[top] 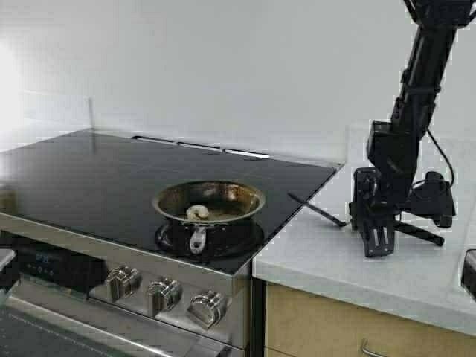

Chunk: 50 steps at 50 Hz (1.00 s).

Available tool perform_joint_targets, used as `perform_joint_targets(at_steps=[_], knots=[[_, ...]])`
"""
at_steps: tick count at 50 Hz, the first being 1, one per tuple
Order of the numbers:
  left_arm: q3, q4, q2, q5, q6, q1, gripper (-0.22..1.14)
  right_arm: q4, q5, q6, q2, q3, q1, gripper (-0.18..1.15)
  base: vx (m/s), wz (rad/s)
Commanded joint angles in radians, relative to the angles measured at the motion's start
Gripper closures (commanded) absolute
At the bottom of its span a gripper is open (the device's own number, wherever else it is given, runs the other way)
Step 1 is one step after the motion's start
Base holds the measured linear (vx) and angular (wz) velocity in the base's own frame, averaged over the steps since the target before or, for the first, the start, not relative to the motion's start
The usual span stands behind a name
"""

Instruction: Add oil to the pan and cook the shrimp and serve it

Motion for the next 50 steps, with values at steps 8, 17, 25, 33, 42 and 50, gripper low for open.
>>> perform_joint_targets(at_steps=[8,17,25,33,42,50], knots=[[-0.011,0.002,0.006,-0.005,0.0,0.0,0.89,-0.002,0.049,-0.008,-0.011,0.018,0.006,0.89,0.0,0.0],[-0.011,0.002,0.006,-0.005,-0.003,0.002,0.89,-0.014,0.032,-0.015,-0.072,0.054,0.006,0.9,0.0,0.0],[-0.014,0.002,0.006,-0.002,-0.005,0.0,0.89,-0.038,-0.04,-0.026,-0.17,0.104,0.008,0.9,0.0,0.0],[-0.017,0.002,0.006,0.02,-0.006,0.0,0.89,-0.077,-0.069,-0.041,-0.308,0.169,0.011,0.9,0.0,0.0],[-0.023,0.002,0.012,0.048,-0.006,-0.017,0.8,-0.121,-0.087,-0.097,-0.456,0.264,0.029,0.9,0.0,0.0],[-0.054,-0.002,0.067,0.12,-0.008,-0.046,0.23,-0.124,-0.124,-0.152,-0.548,0.341,0.049,0.9,0.0,0.0]])
